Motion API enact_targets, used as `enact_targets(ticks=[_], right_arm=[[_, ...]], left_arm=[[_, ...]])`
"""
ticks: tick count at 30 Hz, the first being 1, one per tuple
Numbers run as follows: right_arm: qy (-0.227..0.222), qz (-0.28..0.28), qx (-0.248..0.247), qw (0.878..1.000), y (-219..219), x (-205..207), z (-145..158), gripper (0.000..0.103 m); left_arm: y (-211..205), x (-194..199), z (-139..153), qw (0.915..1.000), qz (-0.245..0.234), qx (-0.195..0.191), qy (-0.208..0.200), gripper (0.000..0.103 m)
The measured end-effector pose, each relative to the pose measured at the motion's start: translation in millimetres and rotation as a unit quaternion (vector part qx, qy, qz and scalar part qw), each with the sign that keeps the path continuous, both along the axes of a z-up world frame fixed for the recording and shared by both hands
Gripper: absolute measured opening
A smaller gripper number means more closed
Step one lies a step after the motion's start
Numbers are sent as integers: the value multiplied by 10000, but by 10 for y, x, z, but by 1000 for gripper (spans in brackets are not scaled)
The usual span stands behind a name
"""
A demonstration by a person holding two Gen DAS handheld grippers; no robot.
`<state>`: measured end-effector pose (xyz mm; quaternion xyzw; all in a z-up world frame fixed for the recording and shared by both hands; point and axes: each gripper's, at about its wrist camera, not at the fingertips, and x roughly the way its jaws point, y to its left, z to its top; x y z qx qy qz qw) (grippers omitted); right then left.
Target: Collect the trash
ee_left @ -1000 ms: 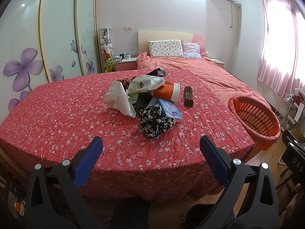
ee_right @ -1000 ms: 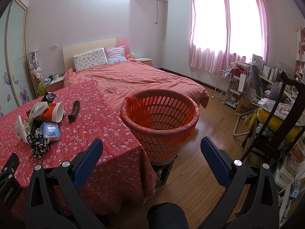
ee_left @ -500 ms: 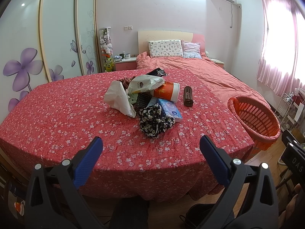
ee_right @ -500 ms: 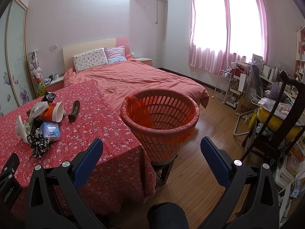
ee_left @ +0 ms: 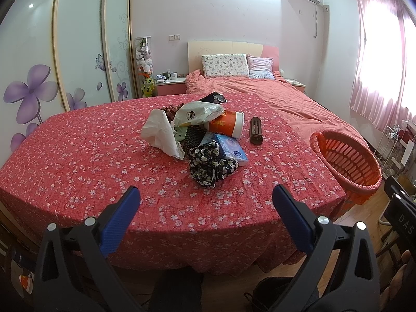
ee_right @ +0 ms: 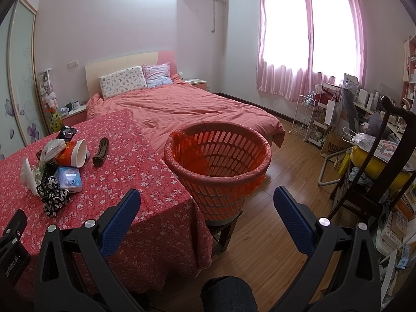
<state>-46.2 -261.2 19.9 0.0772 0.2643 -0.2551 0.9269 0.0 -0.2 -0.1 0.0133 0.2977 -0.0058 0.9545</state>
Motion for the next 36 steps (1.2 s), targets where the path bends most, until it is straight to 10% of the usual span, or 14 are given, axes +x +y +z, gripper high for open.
enact_targets(ticks=[24,36], right_arm=[[-31,72,25,10000,33,53,-24,101],[-39,1247,630,9902,382,527,-112,101]], left_arm=[[-3,46,-50,10000,52,-56,19,99],[775,368,-100,9964,746,-399,110,99]])
